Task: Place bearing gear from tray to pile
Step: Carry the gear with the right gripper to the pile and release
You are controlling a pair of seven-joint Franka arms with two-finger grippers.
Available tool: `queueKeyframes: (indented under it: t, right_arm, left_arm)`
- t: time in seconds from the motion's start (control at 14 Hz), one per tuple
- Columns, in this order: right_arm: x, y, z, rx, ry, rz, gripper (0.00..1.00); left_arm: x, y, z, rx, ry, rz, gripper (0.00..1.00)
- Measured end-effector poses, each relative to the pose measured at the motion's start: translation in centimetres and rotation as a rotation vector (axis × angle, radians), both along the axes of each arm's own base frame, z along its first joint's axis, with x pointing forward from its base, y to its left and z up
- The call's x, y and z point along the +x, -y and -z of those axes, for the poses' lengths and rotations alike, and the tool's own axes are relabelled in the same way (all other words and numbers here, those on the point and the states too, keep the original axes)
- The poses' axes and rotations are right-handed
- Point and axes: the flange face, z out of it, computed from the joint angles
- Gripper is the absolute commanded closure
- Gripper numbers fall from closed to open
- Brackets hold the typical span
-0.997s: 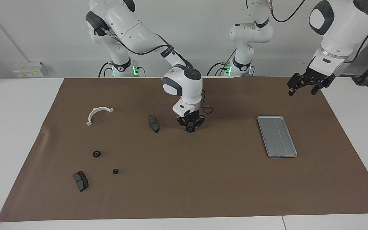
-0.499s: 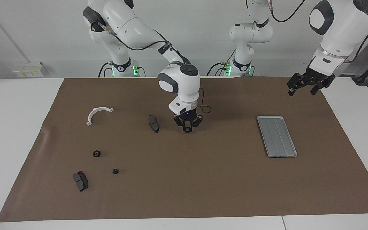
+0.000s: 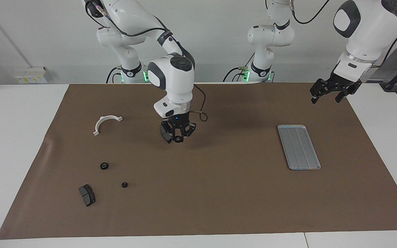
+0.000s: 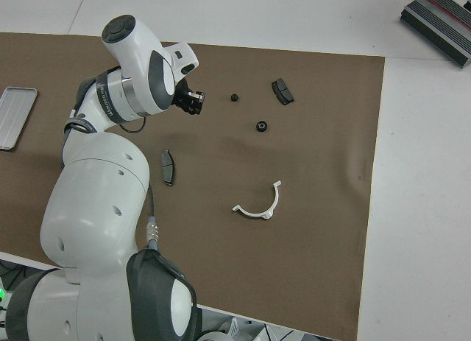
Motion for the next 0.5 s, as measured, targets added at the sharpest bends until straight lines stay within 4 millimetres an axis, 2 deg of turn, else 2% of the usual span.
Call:
queueKeyframes:
  t: [0.21,0.43,0.5]
  right_arm:
    - [-1.3,3.2,3.6,0.035,0.016,-0.011,1.00]
    - [-2.0,4.4,5.4,0.034,0.025,-0.001,1.00]
    - [-2.2,4.5,5.7,0.035,0.030,0.000,0.92]
  left_arm:
    - [0.0,0.0,0.0,0.000,0.000,0.000,0.00]
    - [0.0,0.0,0.0,0.000,0.000,0.000,0.00]
    - [0.0,0.0,0.0,0.000,0.000,0.000,0.00]
